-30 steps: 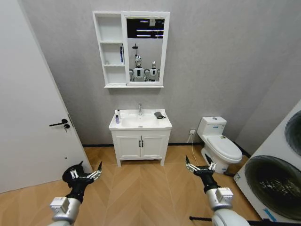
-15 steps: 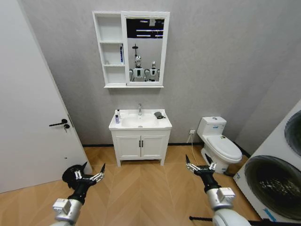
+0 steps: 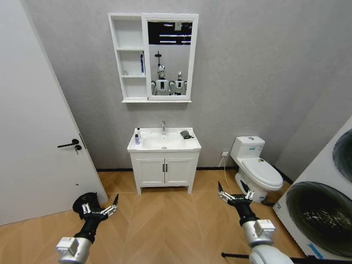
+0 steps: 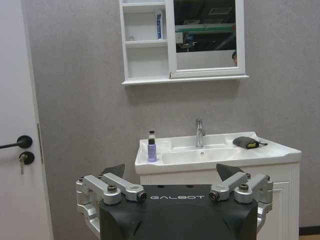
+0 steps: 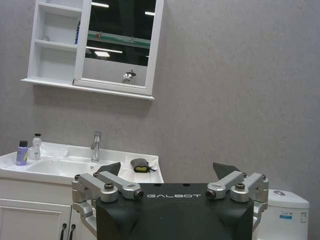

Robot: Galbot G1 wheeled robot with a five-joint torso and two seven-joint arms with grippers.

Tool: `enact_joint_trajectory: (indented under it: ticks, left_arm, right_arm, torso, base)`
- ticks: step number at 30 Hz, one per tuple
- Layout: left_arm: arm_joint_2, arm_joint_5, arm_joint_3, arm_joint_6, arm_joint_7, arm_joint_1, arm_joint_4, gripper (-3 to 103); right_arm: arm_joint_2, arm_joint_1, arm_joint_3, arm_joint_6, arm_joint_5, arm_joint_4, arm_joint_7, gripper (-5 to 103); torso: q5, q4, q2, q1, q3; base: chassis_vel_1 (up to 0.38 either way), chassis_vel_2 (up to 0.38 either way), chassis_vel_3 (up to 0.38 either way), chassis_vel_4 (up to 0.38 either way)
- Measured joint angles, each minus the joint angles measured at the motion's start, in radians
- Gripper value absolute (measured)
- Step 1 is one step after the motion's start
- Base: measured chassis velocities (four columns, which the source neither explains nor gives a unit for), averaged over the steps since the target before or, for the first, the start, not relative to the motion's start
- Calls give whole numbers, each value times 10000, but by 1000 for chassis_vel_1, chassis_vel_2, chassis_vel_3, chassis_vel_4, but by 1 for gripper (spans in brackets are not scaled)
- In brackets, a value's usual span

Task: Move facial cleanser and shampoo from washbasin to cabinet, then wipe washbasin with towel.

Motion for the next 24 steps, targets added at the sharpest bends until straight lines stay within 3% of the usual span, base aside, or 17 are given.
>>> enact_joint_trajectory:
  ticks: [12, 24]
  left_arm:
    - [20, -22, 54, 27, -123, -87, -95, 100]
    - [17, 143, 229, 266, -282, -349, -139, 100]
  right_arm:
    - [32, -61, 27, -81, -22, 2, 60, 100]
    - [-76, 3, 3, -84, 74, -139, 74, 100]
  torso:
    - [1, 0, 3, -4, -1]
    - [-3, -1, 0, 0, 0]
  base:
    - [-30, 22, 31, -27]
    - [-202, 193, 194, -200]
